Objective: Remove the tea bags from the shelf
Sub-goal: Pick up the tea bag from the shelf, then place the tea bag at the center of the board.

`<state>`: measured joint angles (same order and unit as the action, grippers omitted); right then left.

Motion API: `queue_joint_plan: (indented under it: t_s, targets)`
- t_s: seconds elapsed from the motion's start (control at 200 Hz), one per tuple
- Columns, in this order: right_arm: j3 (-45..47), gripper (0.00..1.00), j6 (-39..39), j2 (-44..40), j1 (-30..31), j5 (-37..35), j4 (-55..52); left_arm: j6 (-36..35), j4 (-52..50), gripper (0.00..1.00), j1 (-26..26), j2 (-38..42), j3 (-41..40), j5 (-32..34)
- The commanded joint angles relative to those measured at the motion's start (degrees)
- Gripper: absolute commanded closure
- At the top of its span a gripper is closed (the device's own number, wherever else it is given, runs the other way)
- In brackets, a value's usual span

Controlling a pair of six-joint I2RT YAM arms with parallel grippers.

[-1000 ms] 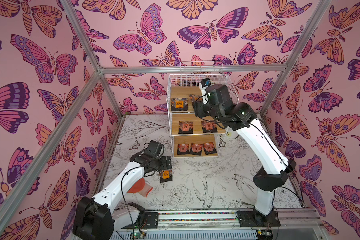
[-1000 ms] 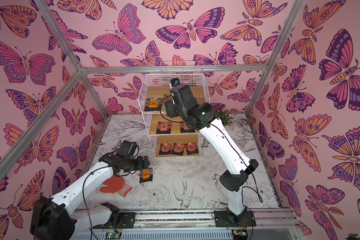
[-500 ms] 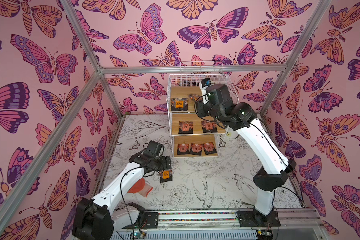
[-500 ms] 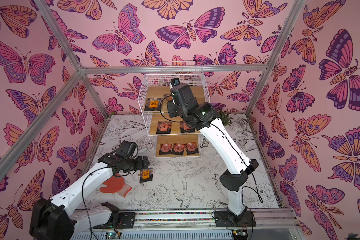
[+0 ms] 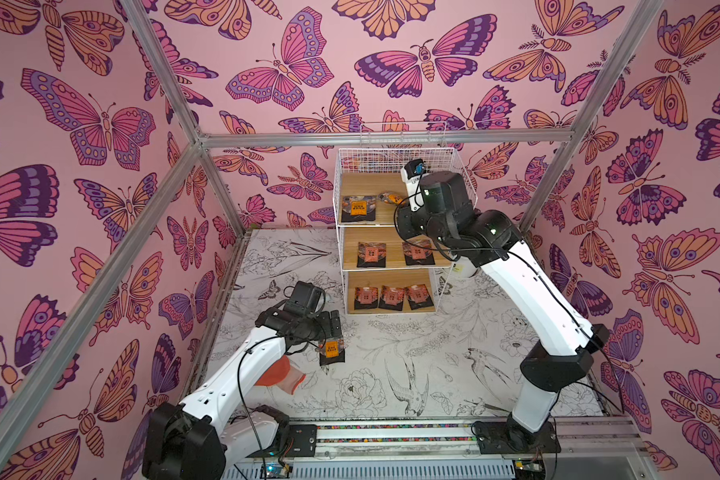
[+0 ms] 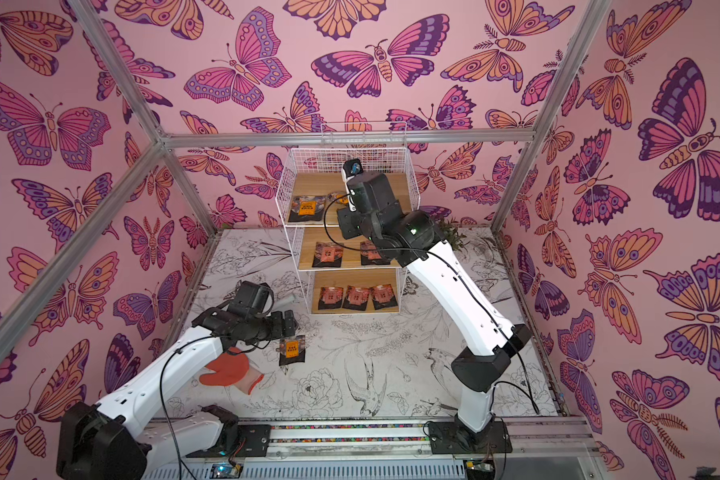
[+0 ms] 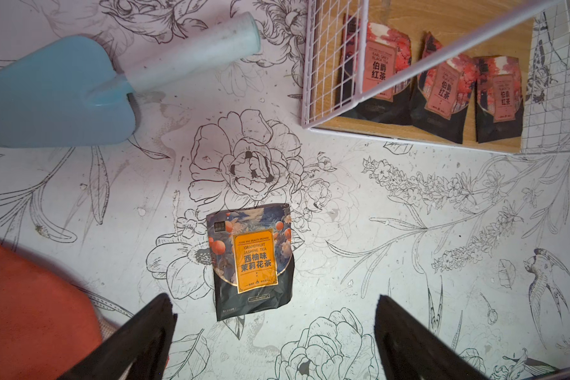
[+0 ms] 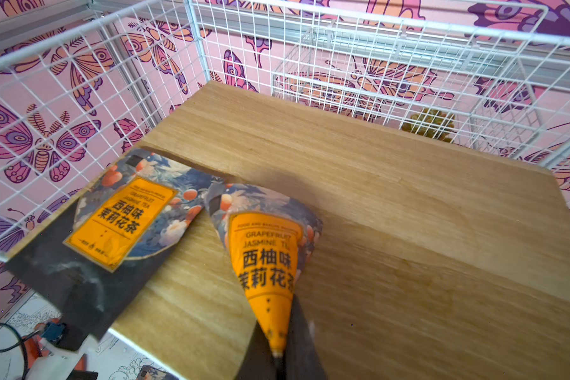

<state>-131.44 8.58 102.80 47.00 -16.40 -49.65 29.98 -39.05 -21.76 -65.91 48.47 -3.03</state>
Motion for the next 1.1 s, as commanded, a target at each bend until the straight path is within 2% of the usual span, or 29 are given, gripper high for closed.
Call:
queue_joint_plan:
  t_s: [0.0, 0.295, 0.481, 0.551, 0.771, 0.876, 0.951, 1.092]
  targets:
    - [3.2, 1.00, -1.3, -6.1, -0.1, 1.3, 2.0, 0.6, -0.8, 0.03, 0.6, 1.5, 0.2, 0.2]
    - [15.7, 1.00, -1.8, -21.7, 2.2, 2.2, 2.8, 1.1, -0.8, 0.03, 0.7, 1.6, 0.1, 0.1]
    - [24.1, 1.00, -1.1, -30.6, 13.7, -15.6, -1.3, 1.3, -0.8, 0.03, 0.7, 1.6, 0.1, -0.5]
    - [28.9, 1.00, 3.1, -33.8, 15.9, -19.1, -3.3, 1.3, -0.8, 0.03, 0.7, 1.7, 0.1, -0.5]
    - [50.7, 1.00, 20.1, -43.8, 15.5, -26.6, -8.7, 1.6, -0.7, 0.03, 0.7, 2.0, -0.4, -1.4]
    - [60.6, 1.00, 26.7, -48.6, 11.2, -24.3, -9.1, 1.7, -0.8, 0.03, 0.7, 2.5, -1.0, -1.4]
    - [68.4, 1.00, 28.4, -52.3, 4.2, -20.3, -8.5, 1.6, -0.8, 0.03, 0.7, 3.0, -1.4, -1.3]
    - [80.2, 1.00, 23.9, -54.6, -15.5, -0.7, -3.2, 1.4, -0.5, 0.03, 0.7, 3.2, -1.9, -0.7]
